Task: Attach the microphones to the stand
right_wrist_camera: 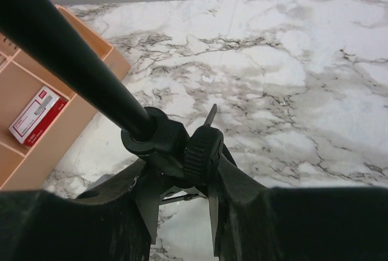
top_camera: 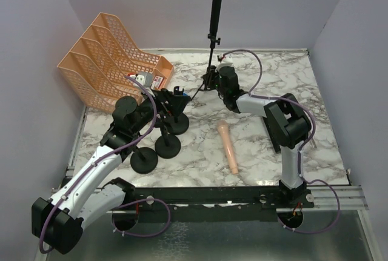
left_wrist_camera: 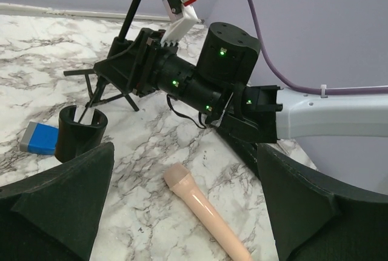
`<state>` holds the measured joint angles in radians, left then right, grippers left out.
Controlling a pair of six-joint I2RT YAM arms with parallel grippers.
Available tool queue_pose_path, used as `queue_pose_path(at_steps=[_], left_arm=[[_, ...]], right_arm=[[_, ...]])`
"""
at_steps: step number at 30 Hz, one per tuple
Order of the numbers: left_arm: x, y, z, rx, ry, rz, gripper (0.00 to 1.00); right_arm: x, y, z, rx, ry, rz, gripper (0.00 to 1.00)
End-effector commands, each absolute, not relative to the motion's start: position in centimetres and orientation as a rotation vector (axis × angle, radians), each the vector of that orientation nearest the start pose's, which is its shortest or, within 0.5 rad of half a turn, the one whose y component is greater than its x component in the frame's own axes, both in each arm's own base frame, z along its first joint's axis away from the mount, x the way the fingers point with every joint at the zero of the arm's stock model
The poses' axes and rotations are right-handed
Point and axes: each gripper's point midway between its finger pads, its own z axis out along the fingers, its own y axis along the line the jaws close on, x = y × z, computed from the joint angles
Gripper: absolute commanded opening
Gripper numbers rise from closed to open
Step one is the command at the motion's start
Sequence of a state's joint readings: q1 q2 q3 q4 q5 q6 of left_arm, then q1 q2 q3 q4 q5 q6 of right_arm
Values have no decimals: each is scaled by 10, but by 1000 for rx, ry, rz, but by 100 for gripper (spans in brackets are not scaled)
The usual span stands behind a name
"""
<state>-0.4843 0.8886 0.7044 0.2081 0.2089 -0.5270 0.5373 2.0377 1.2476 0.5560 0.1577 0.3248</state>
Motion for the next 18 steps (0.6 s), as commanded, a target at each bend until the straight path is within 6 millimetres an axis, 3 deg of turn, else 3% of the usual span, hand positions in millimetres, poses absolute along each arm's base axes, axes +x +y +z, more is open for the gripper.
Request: queue_pose_path(at_steps=[1,18], left_arm=[[286,-210,301,135,1634,-916,99],[289,-207,301,136,1644,-882,99]], right_arm=[[522,302,101,-199,1834,445,34],[551,325,89,-376,1803,394,34]])
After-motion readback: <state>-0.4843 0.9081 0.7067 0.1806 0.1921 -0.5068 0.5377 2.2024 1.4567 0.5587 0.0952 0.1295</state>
